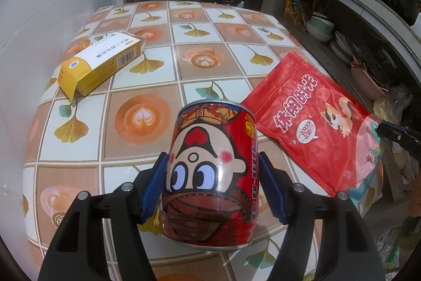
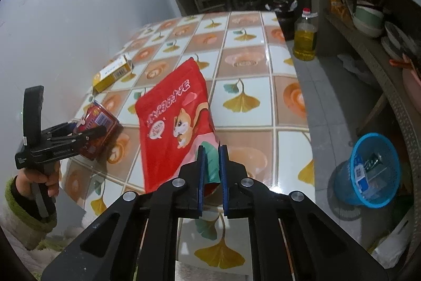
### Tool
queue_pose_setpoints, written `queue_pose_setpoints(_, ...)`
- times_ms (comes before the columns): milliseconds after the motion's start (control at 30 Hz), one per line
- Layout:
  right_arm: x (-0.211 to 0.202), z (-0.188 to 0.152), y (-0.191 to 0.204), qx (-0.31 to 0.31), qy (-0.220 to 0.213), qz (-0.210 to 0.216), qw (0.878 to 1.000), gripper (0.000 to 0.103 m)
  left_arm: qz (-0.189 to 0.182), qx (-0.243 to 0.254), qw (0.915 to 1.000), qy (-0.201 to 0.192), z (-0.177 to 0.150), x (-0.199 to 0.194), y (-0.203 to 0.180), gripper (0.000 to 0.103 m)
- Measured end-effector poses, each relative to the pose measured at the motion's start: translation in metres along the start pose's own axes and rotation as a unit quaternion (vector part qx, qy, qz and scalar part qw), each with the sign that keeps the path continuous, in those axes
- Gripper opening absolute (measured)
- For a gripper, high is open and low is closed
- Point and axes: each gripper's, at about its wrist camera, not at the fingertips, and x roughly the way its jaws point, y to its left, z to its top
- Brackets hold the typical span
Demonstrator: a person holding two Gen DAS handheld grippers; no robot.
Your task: Collect trash
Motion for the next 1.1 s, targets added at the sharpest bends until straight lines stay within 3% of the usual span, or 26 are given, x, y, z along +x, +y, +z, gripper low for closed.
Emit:
queue_pose_setpoints(33, -0.002, 0.001, 0.001, 0.0, -0.004, 0.0, 1.0, 0.008, -0.001, 0.0, 1.0, -0.002, 0.0, -0.001, 0.0, 0.065)
queue_pose_setpoints(67, -0.004, 0.002, 0.001, -0.001, -0.006, 0.001, 1.0, 0.0, -0.001, 0.0, 1.0, -0.003, 0.001, -0.002, 0.0, 0.065)
queue_pose_setpoints(433, -0.017, 0.001, -0.001, -0.001, -0.022, -0.003, 1.0, 0.0, -0.006, 0.0, 0.9999, -0.015, 0.002, -0.008, -0.004, 0.065)
queue_pose_setpoints(1100, -0.074, 0.007, -0.005, -0.01, -0.102, -0.035, 0.994, 0.0, -0.024, 0.016, 0.9991, -0.031, 0.012, -0.018, -0.022, 0.065)
